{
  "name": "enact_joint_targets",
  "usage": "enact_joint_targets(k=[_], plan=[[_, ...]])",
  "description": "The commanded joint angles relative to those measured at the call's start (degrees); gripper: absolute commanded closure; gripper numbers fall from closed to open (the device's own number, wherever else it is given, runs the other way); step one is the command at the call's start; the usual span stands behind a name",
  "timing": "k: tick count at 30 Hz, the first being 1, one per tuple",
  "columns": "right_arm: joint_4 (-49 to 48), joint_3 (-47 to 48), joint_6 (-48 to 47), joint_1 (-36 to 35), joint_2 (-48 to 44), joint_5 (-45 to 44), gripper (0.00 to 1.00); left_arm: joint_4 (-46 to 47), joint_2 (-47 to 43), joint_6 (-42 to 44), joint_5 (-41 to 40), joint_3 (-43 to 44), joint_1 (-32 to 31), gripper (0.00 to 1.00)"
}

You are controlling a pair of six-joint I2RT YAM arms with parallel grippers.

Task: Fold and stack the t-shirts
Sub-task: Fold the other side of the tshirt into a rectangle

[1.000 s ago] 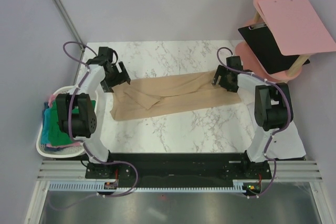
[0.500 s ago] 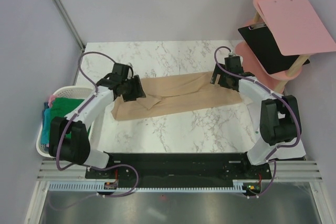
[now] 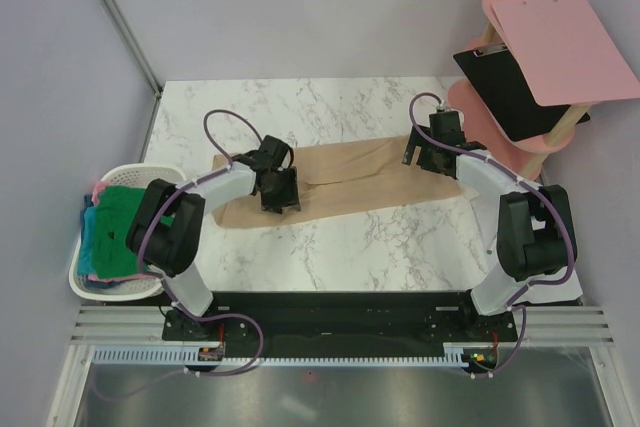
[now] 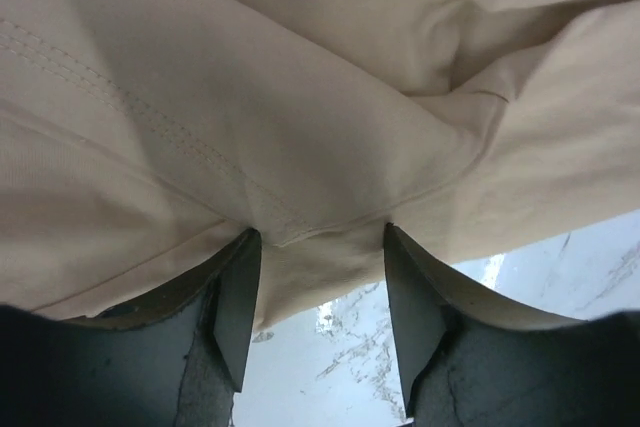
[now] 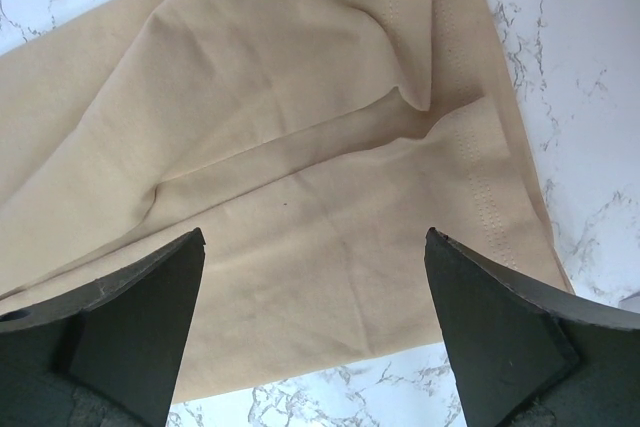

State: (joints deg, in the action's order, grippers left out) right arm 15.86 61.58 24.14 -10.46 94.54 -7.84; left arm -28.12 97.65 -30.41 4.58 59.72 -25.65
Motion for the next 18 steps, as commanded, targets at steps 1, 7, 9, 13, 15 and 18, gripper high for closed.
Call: enact_joint_targets(k=[1, 7, 9, 13, 15, 18], plan=[[-1.09, -0.23, -0.59, 0.09, -1.91, -0.08, 0.02, 1.93, 2.46, -1.32, -4.48, 3.11, -0.01, 0.47], [-1.27, -0.41, -0.50, 0.00, -1.47, 0.89, 0.02, -0.96, 3.43, -0.09, -9.76, 8.21, -0.01, 0.98], [-1.35, -0.67, -0.59, 0.00, -1.47, 1.07, 0.02, -1.76, 2.38, 0.36, -10.81, 9.71, -0.01, 0.98], [-1.79, -1.11, -0.50, 0.00, -1.12, 1.68, 0.02, -3.52, 0.10, 0.88, -12.84, 11.11, 0.07, 0.98], [-2.06, -1.20, -0.41, 0.00, -0.85, 1.86, 0.02, -3.87, -0.44, 0.97, -14.41, 11.73, 0.07, 0.98], [-2.41, -1.46, -0.24, 0.09, -0.24, 2.30, 0.02, -3.96, 1.05, 1.41, -15.48, 14.18, 0.51, 0.98]])
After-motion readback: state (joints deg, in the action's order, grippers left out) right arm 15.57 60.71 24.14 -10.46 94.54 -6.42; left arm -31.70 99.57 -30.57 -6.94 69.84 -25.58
